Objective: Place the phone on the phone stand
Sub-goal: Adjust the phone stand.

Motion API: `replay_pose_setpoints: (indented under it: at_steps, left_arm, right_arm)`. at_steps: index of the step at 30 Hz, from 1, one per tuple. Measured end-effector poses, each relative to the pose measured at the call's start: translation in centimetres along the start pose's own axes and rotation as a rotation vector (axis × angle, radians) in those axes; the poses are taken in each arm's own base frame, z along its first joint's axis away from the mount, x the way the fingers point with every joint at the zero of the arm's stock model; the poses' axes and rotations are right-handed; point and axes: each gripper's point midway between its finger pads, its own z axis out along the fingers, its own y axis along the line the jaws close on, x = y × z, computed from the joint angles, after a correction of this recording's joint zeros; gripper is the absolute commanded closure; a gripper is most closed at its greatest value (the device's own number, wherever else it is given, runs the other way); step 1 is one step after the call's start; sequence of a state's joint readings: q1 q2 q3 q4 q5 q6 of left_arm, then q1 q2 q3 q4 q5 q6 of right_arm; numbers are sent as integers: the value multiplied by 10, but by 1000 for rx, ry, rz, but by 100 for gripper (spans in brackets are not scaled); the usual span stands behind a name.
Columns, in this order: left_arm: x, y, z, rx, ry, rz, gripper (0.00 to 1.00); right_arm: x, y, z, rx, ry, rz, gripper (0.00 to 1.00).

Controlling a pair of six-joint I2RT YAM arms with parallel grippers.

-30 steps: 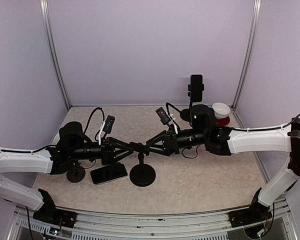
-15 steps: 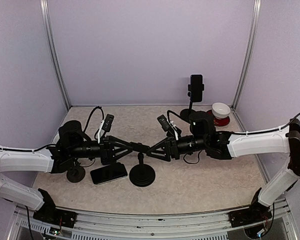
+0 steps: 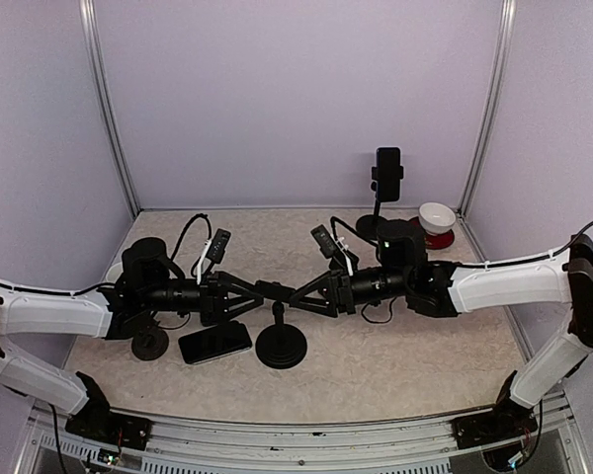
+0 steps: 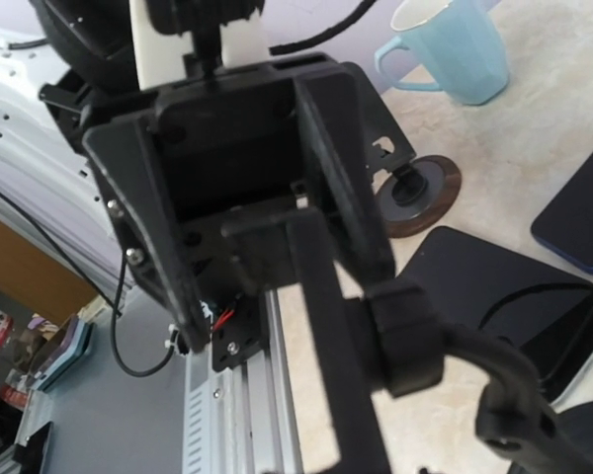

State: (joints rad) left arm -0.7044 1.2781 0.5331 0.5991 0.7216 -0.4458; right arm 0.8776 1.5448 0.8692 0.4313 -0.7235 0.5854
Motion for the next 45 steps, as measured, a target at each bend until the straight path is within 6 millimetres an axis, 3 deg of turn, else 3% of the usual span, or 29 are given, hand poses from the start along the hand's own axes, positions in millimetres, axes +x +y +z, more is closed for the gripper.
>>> replay_pose_setpoints:
  at_steps: [8, 17, 29, 45]
  left_arm:
    - [-4, 2, -3, 0, -8, 0, 47]
    - [-10, 0, -4, 8, -16, 9, 47]
    - [-12, -6, -6, 30, -16, 17, 45]
    - [-13, -8, -5, 50, -16, -18, 42]
  right_arm:
    - [6, 0, 6, -13, 11, 14, 59]
    - [8, -3, 10, -13, 16, 24, 78]
    - [-3, -7, 10, 43, 97, -39, 82]
    - [0, -21, -23, 0, 198, -94, 81]
